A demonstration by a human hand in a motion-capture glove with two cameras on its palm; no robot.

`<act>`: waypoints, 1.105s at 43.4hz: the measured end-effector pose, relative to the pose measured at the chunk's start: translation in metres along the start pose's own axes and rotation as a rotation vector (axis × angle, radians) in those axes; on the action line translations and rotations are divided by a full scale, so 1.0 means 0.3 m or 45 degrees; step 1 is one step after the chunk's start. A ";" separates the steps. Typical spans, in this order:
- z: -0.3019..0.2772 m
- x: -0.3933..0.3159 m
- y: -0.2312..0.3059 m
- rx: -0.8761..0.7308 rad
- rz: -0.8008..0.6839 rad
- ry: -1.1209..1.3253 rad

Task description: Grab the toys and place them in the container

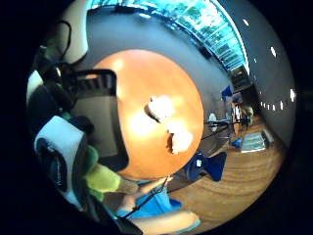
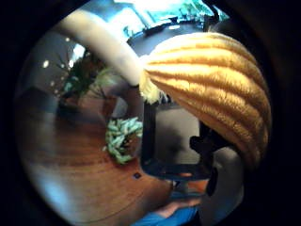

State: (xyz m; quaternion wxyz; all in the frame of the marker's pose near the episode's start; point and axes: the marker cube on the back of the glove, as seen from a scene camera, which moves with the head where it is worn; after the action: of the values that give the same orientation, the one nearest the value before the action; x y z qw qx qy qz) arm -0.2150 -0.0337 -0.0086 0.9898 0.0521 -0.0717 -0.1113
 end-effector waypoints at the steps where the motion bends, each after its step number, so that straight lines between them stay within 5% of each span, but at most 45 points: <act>1: 0.020 -0.008 0.001 -0.021 0.002 0.016; 12: 0.124 -0.031 0.013 -0.266 0.001 -0.187; 31: 0.066 0.231 -0.032 -0.229 -0.054 -0.004; 38: 0.104 0.212 -0.110 -0.261 0.165 0.112; 48: 0.223 0.456 -0.120 -0.319 0.203 0.074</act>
State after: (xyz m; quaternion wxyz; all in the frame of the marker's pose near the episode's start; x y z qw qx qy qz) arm -0.1010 -0.1054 0.0707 0.9959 -0.0745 -0.0323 -0.0391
